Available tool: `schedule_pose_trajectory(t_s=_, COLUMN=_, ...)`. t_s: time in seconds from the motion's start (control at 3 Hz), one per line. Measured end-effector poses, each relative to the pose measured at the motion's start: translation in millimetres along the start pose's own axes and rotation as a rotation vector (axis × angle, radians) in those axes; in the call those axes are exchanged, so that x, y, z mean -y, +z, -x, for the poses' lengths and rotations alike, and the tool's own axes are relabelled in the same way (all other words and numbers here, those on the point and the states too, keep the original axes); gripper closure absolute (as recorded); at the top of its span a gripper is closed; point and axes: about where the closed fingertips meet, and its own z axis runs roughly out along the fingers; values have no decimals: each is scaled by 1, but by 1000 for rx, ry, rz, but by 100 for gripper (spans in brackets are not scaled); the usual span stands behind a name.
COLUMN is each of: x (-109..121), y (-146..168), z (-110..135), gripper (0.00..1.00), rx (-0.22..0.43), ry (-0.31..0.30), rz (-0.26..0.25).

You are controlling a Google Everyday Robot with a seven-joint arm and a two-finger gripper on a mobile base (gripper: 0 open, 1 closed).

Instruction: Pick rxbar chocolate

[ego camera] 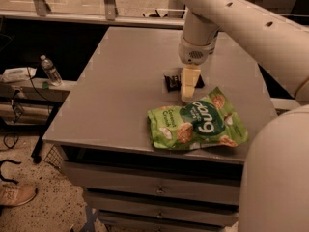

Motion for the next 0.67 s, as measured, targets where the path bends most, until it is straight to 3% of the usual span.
schedule_pose_trajectory(t_s=0.67, x=2, y=13, z=-3, gripper=0, rx=-14, ry=11, rz=14)
